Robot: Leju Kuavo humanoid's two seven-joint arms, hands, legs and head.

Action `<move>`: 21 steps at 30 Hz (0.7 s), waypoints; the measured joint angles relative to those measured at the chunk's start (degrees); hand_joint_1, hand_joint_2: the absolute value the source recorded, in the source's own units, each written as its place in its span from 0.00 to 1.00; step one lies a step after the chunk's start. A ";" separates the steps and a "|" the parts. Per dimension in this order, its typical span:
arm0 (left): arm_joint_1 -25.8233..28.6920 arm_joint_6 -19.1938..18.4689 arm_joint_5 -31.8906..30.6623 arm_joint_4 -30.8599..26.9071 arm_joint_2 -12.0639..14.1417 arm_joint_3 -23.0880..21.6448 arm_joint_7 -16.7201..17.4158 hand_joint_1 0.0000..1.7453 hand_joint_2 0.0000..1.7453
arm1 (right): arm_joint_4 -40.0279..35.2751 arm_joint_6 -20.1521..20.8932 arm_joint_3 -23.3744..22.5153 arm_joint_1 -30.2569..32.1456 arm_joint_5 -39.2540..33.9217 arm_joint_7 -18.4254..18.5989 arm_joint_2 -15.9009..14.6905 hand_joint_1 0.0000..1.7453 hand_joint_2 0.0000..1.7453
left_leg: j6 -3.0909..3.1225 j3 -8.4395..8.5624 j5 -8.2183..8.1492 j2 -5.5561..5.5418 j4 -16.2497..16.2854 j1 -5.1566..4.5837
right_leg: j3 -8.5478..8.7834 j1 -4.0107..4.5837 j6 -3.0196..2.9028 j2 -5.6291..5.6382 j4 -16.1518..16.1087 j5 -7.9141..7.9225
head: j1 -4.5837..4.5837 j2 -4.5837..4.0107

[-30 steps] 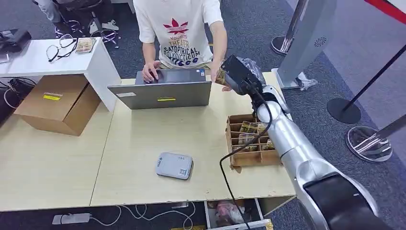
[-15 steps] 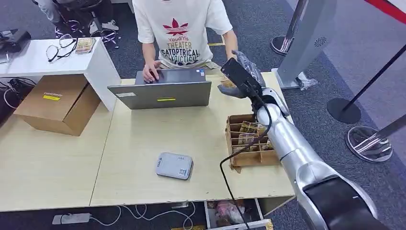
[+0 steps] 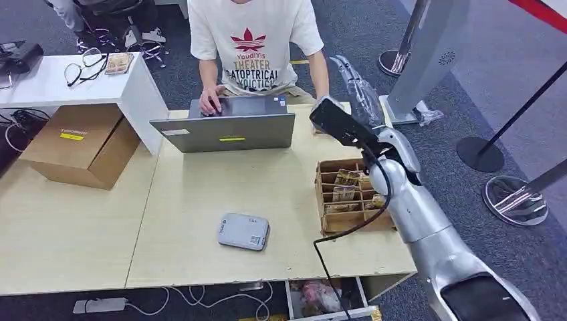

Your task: Pass the card to the sensor for recognition and then transmit it.

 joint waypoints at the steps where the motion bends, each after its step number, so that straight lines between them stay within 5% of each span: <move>1: 0.04 0.00 0.00 0.00 -0.15 0.50 0.17 0.00 0.00 | -1.44 -0.02 0.31 0.85 0.74 0.28 -0.48 0.52 1.00 | 0.00 0.00 0.00 0.00 0.00 0.00 | 0.00 0.00 0.00 0.00 0.00 0.00 | 0.02 0.00; 4: 0.11 -0.02 0.11 0.00 -0.39 1.42 0.76 0.00 0.00 | -4.86 -0.22 0.83 3.59 2.70 0.70 -1.92 0.53 1.00 | 0.00 0.00 0.00 0.00 0.00 0.00 | 0.00 0.00 0.00 0.00 0.00 0.00 | 0.00 0.00; 6: 0.12 -0.02 0.24 0.00 -0.50 1.94 1.03 0.00 0.00 | -6.23 -0.31 1.03 5.14 3.32 0.90 -2.69 0.68 1.00 | 0.00 -0.01 0.00 -0.01 0.00 0.00 | 0.00 0.00 0.00 -0.01 0.00 0.00 | 0.00 0.00; 7: 0.14 -0.02 0.28 0.00 -0.52 2.14 1.07 0.00 0.00 | -6.93 -0.35 1.14 5.70 3.47 0.90 -3.06 0.65 1.00 | 0.00 -0.01 0.00 -0.01 0.00 0.00 | 0.00 0.00 0.00 -0.01 0.00 0.00 | 0.00 0.00; 9: 0.15 -0.02 0.37 0.00 -0.61 2.36 1.07 0.00 0.00 | -7.80 -0.35 1.35 6.43 3.93 1.01 -3.71 0.42 1.00 | 0.00 0.00 0.00 0.00 0.00 0.00 | 0.00 0.00 0.00 0.00 0.00 0.00 | -0.02 0.00; 16: 0.46 -0.05 1.49 0.00 -0.85 3.67 1.05 0.00 0.00 | -8.93 -0.46 1.90 9.87 5.42 2.23 -6.88 0.49 1.00 | 0.00 -0.01 0.00 -0.01 0.00 0.00 | 0.00 0.00 0.00 -0.02 -0.01 0.00 | 0.00 0.00; 19: 0.70 -0.07 1.86 0.00 -0.90 3.96 0.98 0.00 0.00 | -9.07 -1.05 1.90 11.56 6.18 2.93 -8.45 0.40 1.00 | 0.02 -0.01 -0.02 0.00 0.00 -0.01 | 0.00 0.00 0.00 -0.01 -0.03 0.00 | 0.00 0.00; 21: 0.88 -0.07 2.08 0.00 -0.98 4.28 0.83 0.00 0.00 | -9.35 -1.55 1.84 12.86 6.62 3.43 -9.53 0.48 1.00 | 0.02 -0.01 -0.02 -0.01 0.00 -0.01 | -0.01 -0.01 0.01 -0.01 -0.04 0.00 | 0.00 0.00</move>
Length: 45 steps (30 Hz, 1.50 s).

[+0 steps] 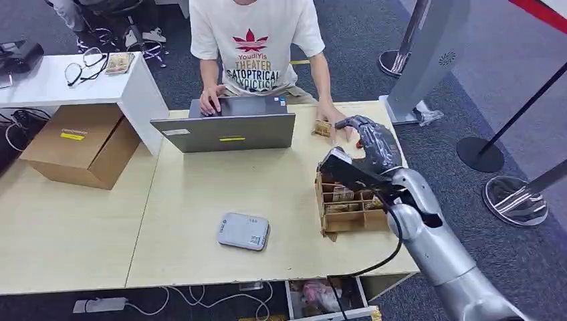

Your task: Pass the card to the sensor for recognition and then transmit it.

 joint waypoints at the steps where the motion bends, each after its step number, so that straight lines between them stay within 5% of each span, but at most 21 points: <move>1: 0.06 0.00 0.02 0.00 0.00 0.17 -0.07 0.00 0.00 | -0.22 -0.31 -0.13 0.64 0.35 0.20 -0.44 0.48 1.00 | 0.00 0.00 0.00 0.00 0.00 0.00 | 0.00 0.00 0.00 0.00 0.00 0.00 | 0.00 0.00; 3: 0.08 0.07 0.02 0.00 -0.04 0.33 -0.22 0.00 0.00 | -0.98 -1.07 -0.85 2.45 1.42 1.13 -1.44 0.57 1.00 | 0.01 -0.01 -0.01 -0.04 0.00 0.00 | 0.01 0.00 0.03 -0.05 -0.01 -0.02 | 0.00 0.00; 11: 0.13 0.09 -0.37 0.00 -0.20 1.79 -0.83 0.00 0.00 | -4.54 -4.02 -4.89 12.28 5.01 4.37 -5.13 0.61 1.00 | 0.04 -0.04 -0.05 -0.06 0.00 0.00 | 0.00 0.00 0.04 -0.06 -0.02 -0.04 | 0.00 0.00; 12: 0.15 0.09 -0.55 0.00 -0.17 1.92 -0.83 0.00 0.00 | -4.98 -4.35 -5.34 13.38 5.44 4.81 -5.35 0.74 1.00 | 0.04 -0.04 -0.06 -0.06 0.00 0.00 | 0.01 0.00 0.04 -0.06 -0.02 -0.04 | -0.02 0.00; 14: 0.06 0.11 -1.46 0.13 0.13 2.90 -2.63 0.00 0.00 | -6.24 -4.63 -6.55 15.60 6.40 5.42 -5.74 0.73 1.00 | 0.03 -0.02 -0.06 -0.04 -0.01 0.01 | -0.01 0.00 0.04 -0.05 -0.02 -0.05 | -0.02 0.00; 18: -0.97 0.11 -4.75 2.84 0.37 8.80 -7.94 0.00 0.00 | -8.39 -4.74 -9.07 19.67 7.43 5.44 -6.42 0.70 1.00 | 0.03 -0.05 -0.07 -0.01 -0.03 0.00 | 0.00 0.00 0.03 -0.02 -0.01 -0.05 | 0.00 0.00; 26: -0.33 0.02 -18.39 1.64 -0.66 17.73 -0.74 0.00 0.00 | -9.33 -2.93 -10.86 20.72 9.20 4.87 -6.40 0.73 1.00 | 0.03 -0.02 -0.06 0.08 -0.03 -0.01 | 0.01 -0.01 0.03 0.04 -0.01 -0.05 | 0.02 0.00; 29: 1.10 0.28 -31.46 -2.44 -3.05 24.67 0.92 0.00 0.00 | -10.01 -2.73 -11.28 21.55 9.00 4.33 -6.40 0.63 1.00 | 0.05 -0.02 -0.08 0.07 -0.01 -0.05 | 0.00 -0.06 0.04 0.03 -0.04 -0.05 | 0.00 0.00; 31: 1.18 0.28 -42.18 -3.78 -4.79 31.24 0.90 0.00 0.00 | -10.32 -2.20 -11.41 22.05 8.89 3.95 -6.40 0.66 1.00 | 0.06 -0.03 -0.09 0.05 -0.01 -0.05 | 0.01 -0.06 0.04 0.01 -0.03 -0.05 | -0.02 0.00; 33: 1.08 0.28 -46.46 -4.37 -6.06 37.01 0.22 0.00 0.00 | -10.64 -2.03 -11.41 22.21 8.87 3.60 -6.40 0.69 1.00 | 0.07 -0.01 -0.10 0.08 -0.01 -0.05 | 0.00 -0.06 0.04 0.06 -0.04 -0.05 | -0.02 0.00; 36: 1.01 0.31 -48.34 -4.66 -7.21 42.79 -0.33 0.00 0.00 | -11.10 -1.77 -11.39 22.55 8.87 3.54 -6.31 0.59 1.00 | 0.07 -0.01 -0.10 0.08 -0.01 -0.05 | 0.00 -0.06 0.04 0.06 -0.04 -0.05 | -0.02 0.00; 41: 0.86 0.28 -50.16 -4.68 -7.63 48.07 -1.03 0.00 0.00 | -11.36 -0.89 -11.28 22.76 8.57 3.54 -6.07 0.57 1.00 | 0.07 -0.01 -0.10 0.07 -0.02 -0.02 | 0.00 -0.02 0.04 0.04 -0.02 -0.05 | -0.02 0.00; 43: 0.82 0.31 -50.32 -4.68 -7.89 49.27 -1.07 0.00 0.00 | -11.39 -0.83 -11.21 22.76 8.54 3.54 -5.96 0.43 1.00 | 0.07 -0.01 -0.09 0.08 -0.02 -0.02 | 0.00 -0.01 0.04 0.05 -0.02 -0.05 | -0.02 0.00; 45: 0.81 0.31 -50.42 -4.68 -8.02 50.01 -1.20 0.00 0.00 | -11.39 -0.81 -11.21 22.76 8.52 3.54 -5.88 0.46 1.00 | 0.07 -0.01 -0.09 0.08 -0.02 -0.02 | 0.00 -0.02 0.04 0.05 -0.02 -0.05 | 0.00 0.00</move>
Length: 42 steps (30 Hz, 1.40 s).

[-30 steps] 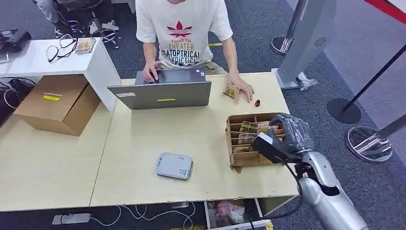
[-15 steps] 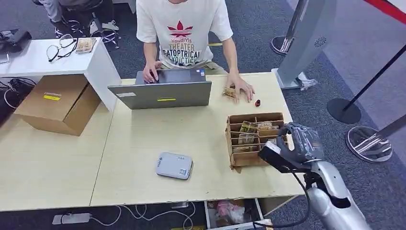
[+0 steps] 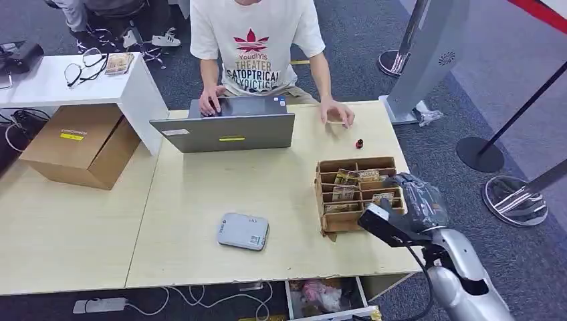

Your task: Pass the card to the sensor for recognition and then transmit it.

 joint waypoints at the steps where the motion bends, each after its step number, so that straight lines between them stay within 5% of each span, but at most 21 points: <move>1: -0.02 0.00 -0.11 0.00 -0.04 0.35 -0.06 0.00 0.00 | 0.00 0.09 0.02 0.00 -0.02 0.00 0.04 0.40 1.00 | 0.00 0.00 0.00 0.00 0.00 0.00 | 0.00 0.00 0.00 0.00 0.00 0.00 | -0.02 0.00; 7: -0.19 -0.02 -0.74 0.00 -0.17 1.90 -0.15 0.00 0.00 | 0.04 0.72 0.09 0.00 -0.17 0.00 0.37 0.33 1.00 | 0.00 -0.01 0.00 0.00 0.00 -0.01 | 0.00 -0.01 0.00 0.00 -0.01 0.00 | 0.00 0.00; 18: -0.74 -0.08 -1.70 0.02 -0.20 3.41 -0.66 0.00 0.00 | 0.55 1.14 0.15 -0.01 -0.31 0.00 0.59 0.40 1.00 | 0.00 -0.02 0.00 -0.01 0.00 0.00 | 0.00 0.00 0.00 -0.01 0.00 0.00 | -0.02 0.00; 23: -1.23 -3.85 -2.60 1.05 1.40 3.58 0.42 0.00 0.00 | 1.51 1.84 0.44 -0.39 -0.83 0.11 0.74 0.47 1.00 | 0.00 -0.01 0.00 -0.01 0.00 0.00 | 0.00 0.00 0.00 -0.01 0.00 0.00 | -0.02 0.00; 30: -1.43 -0.52 -2.36 1.11 0.85 4.11 -0.66 0.00 0.00 | 2.27 1.51 0.46 1.12 -1.86 0.35 0.76 0.50 1.00 | 0.00 -0.04 0.00 -0.03 -0.01 0.00 | 0.00 0.00 0.00 -0.03 0.00 0.00 | 0.00 0.00; 34: -1.75 -3.89 -3.17 1.62 1.62 4.17 0.66 0.00 0.00 | 2.91 1.60 0.59 0.92 -1.86 0.15 0.85 0.56 1.00 | 0.00 -0.04 0.00 -0.03 0.00 0.00 | 0.00 0.00 0.00 -0.04 -0.01 0.00 | 0.02 0.00; 42: -1.79 -4.44 -3.19 1.99 2.95 4.19 1.16 0.00 0.00 | 4.28 1.66 1.24 0.76 -1.84 0.13 0.98 0.51 1.00 | 0.00 -0.03 0.00 -0.03 -0.01 0.01 | 0.00 0.01 0.00 -0.04 0.02 0.00 | 0.00 0.00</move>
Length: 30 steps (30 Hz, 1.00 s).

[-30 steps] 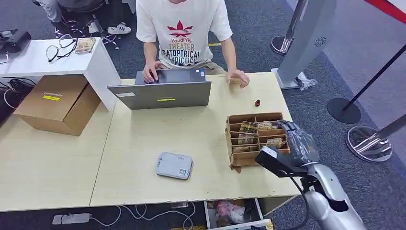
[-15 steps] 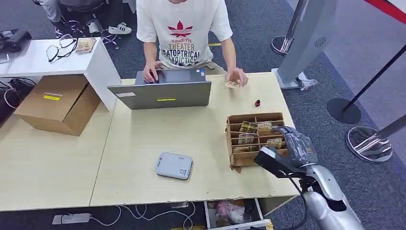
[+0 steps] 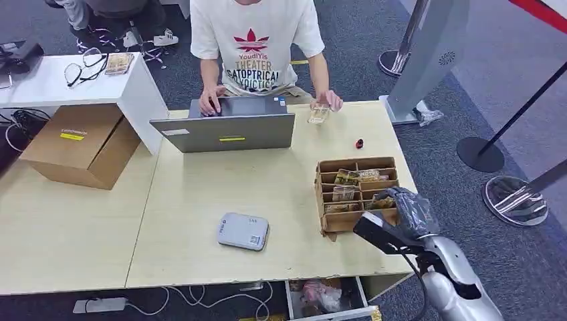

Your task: Pass the card to the sensor for recognition and then transmit it.

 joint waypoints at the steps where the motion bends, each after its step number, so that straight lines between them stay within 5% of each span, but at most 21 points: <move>1: -0.01 0.00 0.00 0.07 0.02 0.00 0.04 0.00 0.00 | 0.13 0.00 0.07 0.00 0.00 0.00 0.04 0.51 1.00 | 0.00 0.00 0.00 0.00 0.00 0.00 | 0.00 0.00 0.00 0.00 0.00 0.00 | 0.00 0.00; 5: -0.02 0.00 -0.02 0.13 0.11 0.00 0.20 0.00 0.00 | 0.66 0.00 0.26 -0.19 -0.04 0.00 0.07 0.46 1.00 | 0.00 -0.01 0.00 0.00 0.00 -0.01 | 0.00 -0.01 0.00 0.00 -0.01 0.00 | 0.00 0.00; 20: -0.03 -0.48 -0.04 0.48 0.59 0.28 0.20 0.00 0.00 | 2.41 -0.13 0.26 -3.17 -2.29 -1.07 0.02 0.55 1.00 | 0.00 0.01 0.00 0.00 0.00 -0.01 | 0.00 0.00 0.00 0.00 -0.01 0.00 | 0.00 0.00; 25: -0.05 0.21 -0.02 0.48 0.66 0.33 -0.65 0.00 0.00 | 2.36 -0.53 0.26 -3.29 -2.45 -0.94 -0.11 0.63 1.00 | 0.00 0.01 0.00 0.00 0.00 -0.01 | 0.00 0.00 0.00 0.00 -0.01 0.00 | -0.02 0.00; 27: -0.07 2.01 0.39 0.48 0.28 0.46 -1.86 0.00 0.00 | 2.36 -0.72 0.26 -3.23 -2.51 -0.83 -0.26 0.76 1.00 | 0.00 0.01 0.00 0.00 0.00 -0.01 | 0.00 -0.01 0.00 0.00 -0.02 0.00 | 0.00 0.00; 30: -0.04 3.80 0.57 0.48 -0.57 0.68 -2.45 0.00 0.00 | 2.34 -0.87 0.26 -2.88 -2.58 -0.83 -0.66 0.73 1.00 | 0.00 0.00 0.00 0.00 0.00 -0.02 | 0.00 -0.02 0.00 0.00 -0.02 0.00 | -0.02 0.00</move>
